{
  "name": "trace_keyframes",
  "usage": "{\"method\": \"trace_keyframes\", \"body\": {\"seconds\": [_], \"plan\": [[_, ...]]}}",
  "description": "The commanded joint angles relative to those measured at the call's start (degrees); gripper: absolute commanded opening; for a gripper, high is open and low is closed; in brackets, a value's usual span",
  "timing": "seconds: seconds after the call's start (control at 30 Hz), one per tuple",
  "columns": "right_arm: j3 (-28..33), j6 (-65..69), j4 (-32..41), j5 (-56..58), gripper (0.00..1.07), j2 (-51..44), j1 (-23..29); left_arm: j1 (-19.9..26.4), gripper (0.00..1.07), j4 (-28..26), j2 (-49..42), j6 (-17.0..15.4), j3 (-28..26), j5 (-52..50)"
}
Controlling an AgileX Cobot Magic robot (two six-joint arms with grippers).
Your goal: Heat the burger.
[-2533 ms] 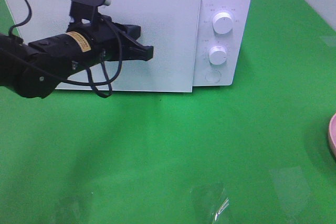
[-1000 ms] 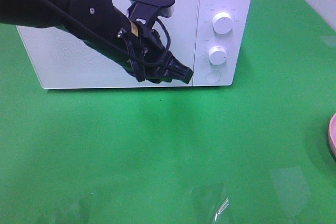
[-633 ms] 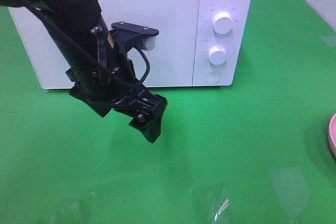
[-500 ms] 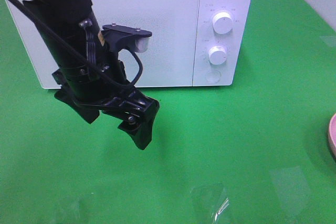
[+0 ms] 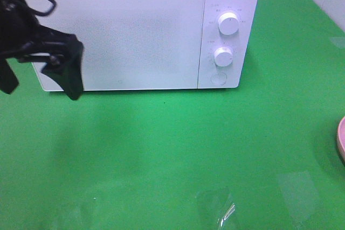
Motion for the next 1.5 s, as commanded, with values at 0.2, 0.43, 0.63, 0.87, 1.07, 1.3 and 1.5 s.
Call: {"method": "trace_keyframes", "body": {"seconds": [0.2,0.43,0.63,0.87,1.07,1.3,1.5], "plan": [[0.0,0.17,0.11,-0.4,0.75,-1.55,-0.29,11.92,0.98,3.44,-8.31,1.26,-0.06,5.96],[0.0,0.17,0.11,-0.4,0.75,-1.55,-0.29,18.22,0.98,4.01,-17.7,2.18,0.63,5.9],[0.0,0.17,0.11,-0.4,0.75,-1.55,-0.29,18.56,0.98,3.9,-31.0,3.38,14.84,4.35],[0.0,0.17,0.11,-0.4,0.75,-1.55,-0.29,18.56,0.98,3.72,-41.37,5.04,25.84,2.18],[0.0,0.17,0.11,-0.4,0.75,-1.55,-0.29,18.56,0.98,3.9,-60.68,5.33,39.13,-0.46],[0.0,0.17,0.11,-0.4,0.75,-1.55,-0.29,18.56,0.98,3.9,-73.63,5.33,42.11,-6.36],[0.0,0.17,0.11,-0.4,0.75,-1.55,-0.29,18.56,0.98,3.78,-78.61,7.91,43.2,-7.79]]}}
